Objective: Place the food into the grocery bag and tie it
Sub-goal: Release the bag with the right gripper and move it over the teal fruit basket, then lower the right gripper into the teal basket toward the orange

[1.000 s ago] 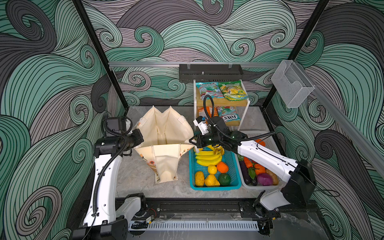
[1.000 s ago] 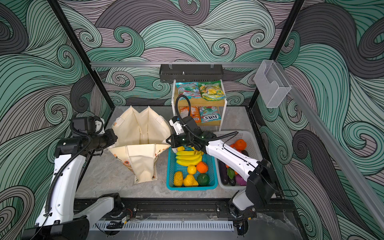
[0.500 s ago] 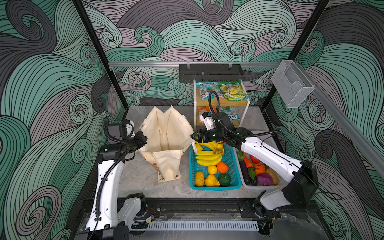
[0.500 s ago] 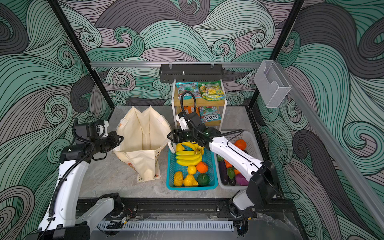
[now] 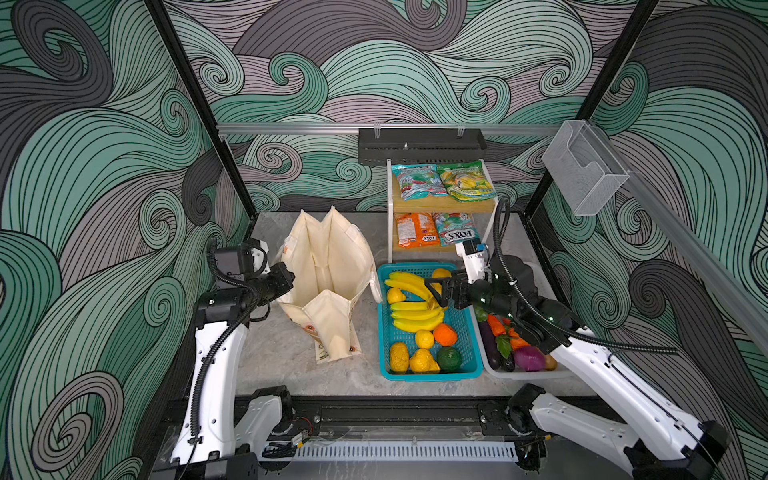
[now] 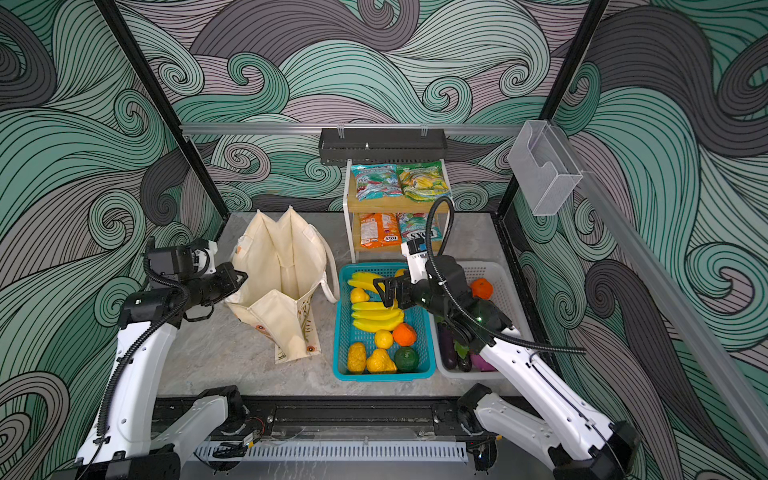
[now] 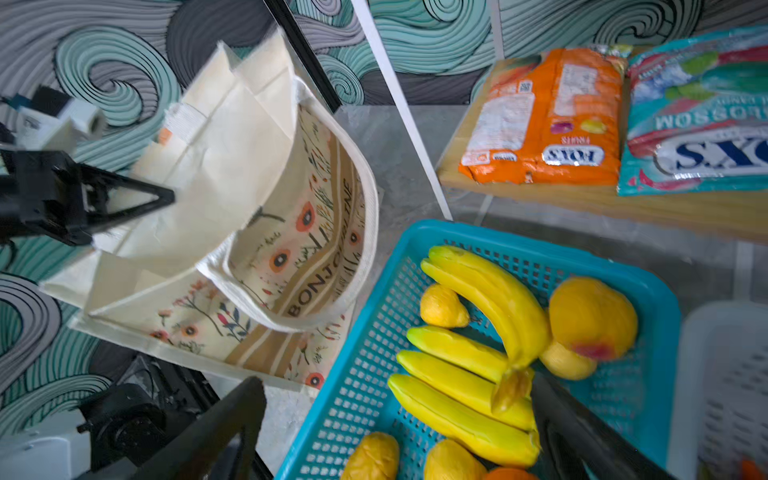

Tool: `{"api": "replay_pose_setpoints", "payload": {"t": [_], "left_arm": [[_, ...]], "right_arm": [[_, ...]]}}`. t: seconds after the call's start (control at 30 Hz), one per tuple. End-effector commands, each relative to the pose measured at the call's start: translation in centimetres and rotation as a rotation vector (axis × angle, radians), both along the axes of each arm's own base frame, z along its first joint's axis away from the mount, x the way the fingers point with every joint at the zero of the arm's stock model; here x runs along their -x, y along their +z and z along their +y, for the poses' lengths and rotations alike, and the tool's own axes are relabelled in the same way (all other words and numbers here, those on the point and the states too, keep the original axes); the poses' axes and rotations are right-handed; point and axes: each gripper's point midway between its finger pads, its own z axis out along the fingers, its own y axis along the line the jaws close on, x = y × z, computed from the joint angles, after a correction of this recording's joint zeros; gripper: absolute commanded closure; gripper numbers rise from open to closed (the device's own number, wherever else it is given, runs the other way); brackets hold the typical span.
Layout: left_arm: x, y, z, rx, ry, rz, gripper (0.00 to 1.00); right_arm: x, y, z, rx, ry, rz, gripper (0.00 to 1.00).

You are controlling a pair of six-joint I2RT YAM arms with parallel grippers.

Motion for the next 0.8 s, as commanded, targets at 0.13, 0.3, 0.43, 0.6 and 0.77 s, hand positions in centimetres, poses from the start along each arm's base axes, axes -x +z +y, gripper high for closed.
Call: {"api": "replay_pose_setpoints", "payload": {"t": [0.13,0.3,0.43,0.6,0.77], "left_arm": [[-0.7,3.0,-1.4,0.027,-0.041,-0.117,1.00],[-1.6,2.7,-1.4,0.026,-0.038,-0.108,1.00],[-2.0,2.2,-1.6,0.019,-0.043,-0.092,1.00],[-2.2,2.2,-1.9,0.006,-0.051,-0.093,1.00],[-2.5,2.2,-2.2,0.002,-0.064,-0.089,1.00]], "right_arm": [[4.6,-6.3,-3.3,0.150,0.041,0.120,0.01],[4.0,-7.8,-2.4,0.124,0.023,0.191,0.03],[2.3,-8.9,-2.1,0.160,-0.019,0.209,0.04],[0.0,-9.8,-2.7,0.221,-0.103,0.180,0.13],[-0.5,-10.0,-2.0,0.203,-0.091,0.175,0.22]]}}
